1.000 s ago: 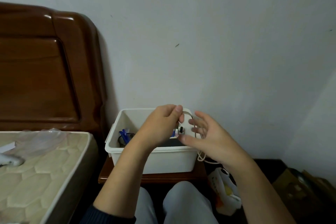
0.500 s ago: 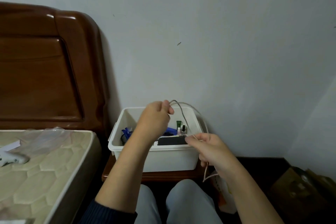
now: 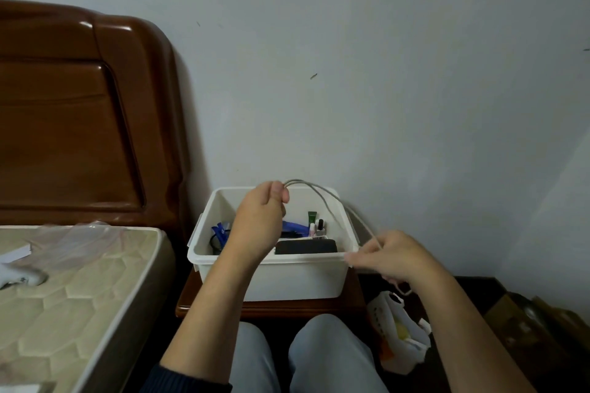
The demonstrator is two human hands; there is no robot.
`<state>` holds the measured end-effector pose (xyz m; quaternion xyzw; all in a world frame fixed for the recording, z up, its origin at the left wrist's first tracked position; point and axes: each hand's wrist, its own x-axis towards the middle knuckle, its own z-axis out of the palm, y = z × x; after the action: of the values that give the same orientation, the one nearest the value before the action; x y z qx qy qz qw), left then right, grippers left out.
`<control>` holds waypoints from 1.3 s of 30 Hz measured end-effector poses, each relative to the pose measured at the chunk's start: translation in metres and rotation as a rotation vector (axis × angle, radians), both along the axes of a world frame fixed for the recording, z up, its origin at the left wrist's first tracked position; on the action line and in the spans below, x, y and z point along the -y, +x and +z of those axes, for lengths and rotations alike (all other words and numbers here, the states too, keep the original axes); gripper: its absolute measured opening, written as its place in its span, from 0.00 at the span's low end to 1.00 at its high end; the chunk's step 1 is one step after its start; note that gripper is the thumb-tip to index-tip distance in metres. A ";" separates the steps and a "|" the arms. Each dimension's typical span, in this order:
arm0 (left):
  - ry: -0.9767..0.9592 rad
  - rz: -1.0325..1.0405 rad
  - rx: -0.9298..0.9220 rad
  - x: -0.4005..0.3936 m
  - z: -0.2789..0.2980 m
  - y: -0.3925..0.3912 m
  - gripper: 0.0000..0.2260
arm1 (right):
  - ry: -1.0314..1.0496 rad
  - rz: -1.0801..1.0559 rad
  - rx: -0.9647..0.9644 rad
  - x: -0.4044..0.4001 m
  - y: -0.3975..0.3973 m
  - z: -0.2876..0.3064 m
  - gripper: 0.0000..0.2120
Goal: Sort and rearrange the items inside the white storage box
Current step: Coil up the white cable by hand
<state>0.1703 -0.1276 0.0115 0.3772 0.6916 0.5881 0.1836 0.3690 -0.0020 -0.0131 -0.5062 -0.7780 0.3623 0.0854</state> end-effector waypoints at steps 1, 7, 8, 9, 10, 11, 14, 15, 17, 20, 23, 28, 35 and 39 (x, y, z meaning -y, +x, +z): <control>0.002 -0.017 -0.057 0.000 0.001 -0.002 0.17 | 0.078 0.045 0.084 0.001 -0.002 -0.001 0.37; -0.260 -0.328 -0.375 -0.003 0.011 0.019 0.17 | 0.062 0.379 -0.549 0.017 -0.041 -0.002 0.39; -0.223 -0.318 -0.359 -0.002 0.010 0.019 0.17 | 0.077 0.367 -0.557 0.017 -0.044 -0.003 0.22; -0.180 -0.277 -0.324 -0.002 0.009 0.017 0.17 | 0.074 0.348 -0.524 0.018 -0.046 -0.002 0.07; -0.146 -0.207 -0.298 -0.002 0.006 0.014 0.18 | 0.059 0.336 -0.484 0.017 -0.044 -0.003 0.06; -0.125 -0.128 -0.287 -0.001 0.003 0.009 0.18 | 0.022 0.307 -0.431 0.016 -0.040 -0.005 0.13; -0.163 -0.031 -0.240 0.002 -0.003 -0.009 0.18 | -0.106 0.186 -0.423 0.015 -0.033 -0.007 0.18; -0.227 -0.076 -0.220 0.003 -0.003 -0.014 0.16 | -0.072 0.164 -0.410 0.014 -0.032 -0.006 0.18; -0.345 -0.215 -0.182 0.007 -0.003 -0.017 0.09 | 0.018 0.158 -0.416 0.014 -0.033 0.002 0.17; -0.335 -0.351 -0.172 0.009 0.000 -0.007 0.22 | 0.088 0.231 -0.394 0.013 -0.039 0.013 0.18; -0.279 -0.398 -0.196 0.003 0.007 0.007 0.20 | 0.161 0.221 -0.357 0.012 -0.044 0.021 0.15; -0.211 -0.196 -0.262 -0.004 0.008 0.014 0.28 | 0.116 0.150 -0.357 0.004 -0.033 0.025 0.18; -0.065 -0.296 0.303 -0.003 -0.019 0.000 0.21 | -0.048 -0.129 -0.711 -0.003 -0.022 0.034 0.25; -0.090 -0.453 0.412 -0.013 -0.043 0.019 0.21 | -0.214 -0.081 -0.900 0.006 -0.034 0.052 0.21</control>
<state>0.1890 -0.1147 -0.0313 0.3861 0.5635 0.5651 0.4627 0.3349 -0.0075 0.0386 -0.3346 -0.6012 0.6207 0.3759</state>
